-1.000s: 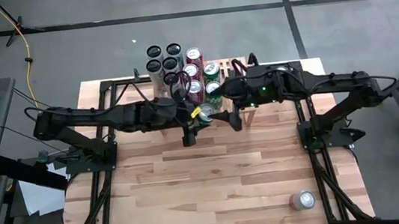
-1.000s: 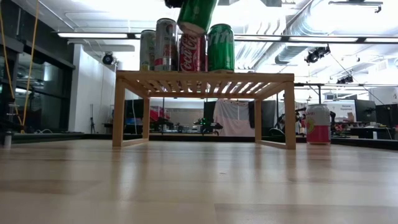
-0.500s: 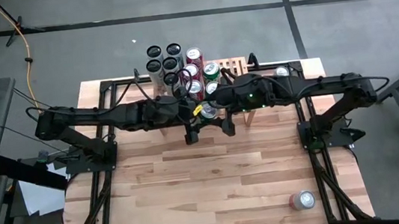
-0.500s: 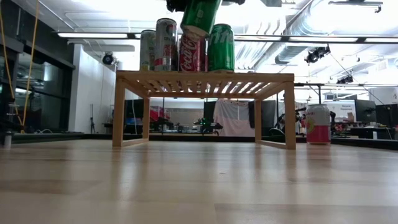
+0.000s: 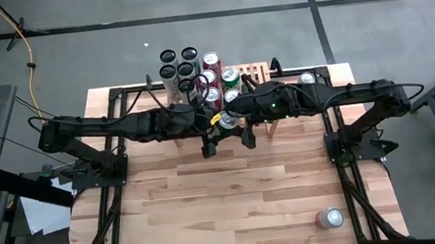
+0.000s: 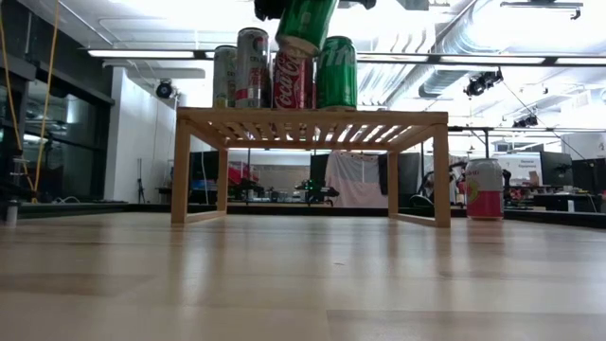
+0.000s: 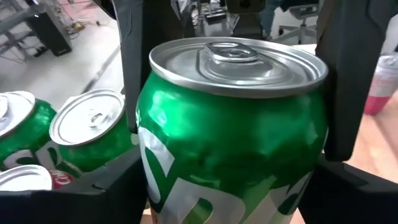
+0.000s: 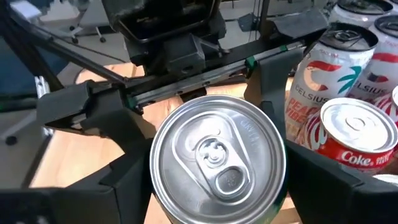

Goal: Place canned beverage on shelf
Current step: Put the green soda can on the shelf aligned with other green soda can

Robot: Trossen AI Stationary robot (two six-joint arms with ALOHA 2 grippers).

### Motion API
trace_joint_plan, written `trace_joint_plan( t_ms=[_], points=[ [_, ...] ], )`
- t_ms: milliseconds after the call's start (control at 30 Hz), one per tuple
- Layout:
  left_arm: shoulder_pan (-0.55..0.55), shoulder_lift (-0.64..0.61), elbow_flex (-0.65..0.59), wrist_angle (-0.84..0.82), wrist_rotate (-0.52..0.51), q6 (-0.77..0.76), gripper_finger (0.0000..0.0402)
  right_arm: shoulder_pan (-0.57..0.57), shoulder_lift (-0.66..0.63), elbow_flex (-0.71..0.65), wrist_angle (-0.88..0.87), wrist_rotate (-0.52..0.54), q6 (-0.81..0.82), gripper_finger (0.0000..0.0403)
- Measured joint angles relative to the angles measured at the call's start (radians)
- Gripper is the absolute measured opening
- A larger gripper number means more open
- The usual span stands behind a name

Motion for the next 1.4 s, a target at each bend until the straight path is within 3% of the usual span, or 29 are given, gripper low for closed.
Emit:
trace_joint_plan(
  t_ms=[100, 200, 433, 667, 833, 1033, 1200, 1400],
  points=[
    [0.0, 0.0, 0.025, -0.048, 0.024, -0.035, 0.0338, 0.001, -0.007, 0.006, -0.015, -0.007, 0.029, 0.0288],
    [-0.004, -0.003, 0.077, -0.146, 0.038, -0.04, 0.0365, 0.001, -0.013, 0.061, -0.144, -0.009, 0.033, 0.0288],
    [-0.004, -0.031, 0.226, -0.43, 0.038, -0.037, 0.0373, 0.001, -0.021, 0.254, -0.545, 0.0, 0.017, 0.0288],
    [0.039, -0.215, 0.182, -0.395, -0.062, -0.084, 0.0373, 0.003, -0.071, 0.338, -0.831, 0.181, 0.0, 0.0288],
    [0.094, -0.412, -0.023, -0.14, -0.069, -0.159, 0.0373, -0.072, -0.198, 0.245, -0.822, 0.269, 0.003, 0.0288],
    [0.124, -0.597, -0.263, 0.157, -0.078, -0.283, 0.0374, -0.274, -0.299, 0.088, -0.52, 0.239, -0.063, 0.0288],
    [0.124, -0.649, -0.331, 0.227, -0.095, -0.354, 0.0374, -0.487, -0.219, 0.042, -0.293, 0.071, -0.085, 0.0288],
    [0.123, -0.65, -0.332, 0.228, -0.091, -0.387, 0.0374, -0.644, -0.002, 0.138, -0.256, -0.078, -0.029, 0.0288]
  ],
)
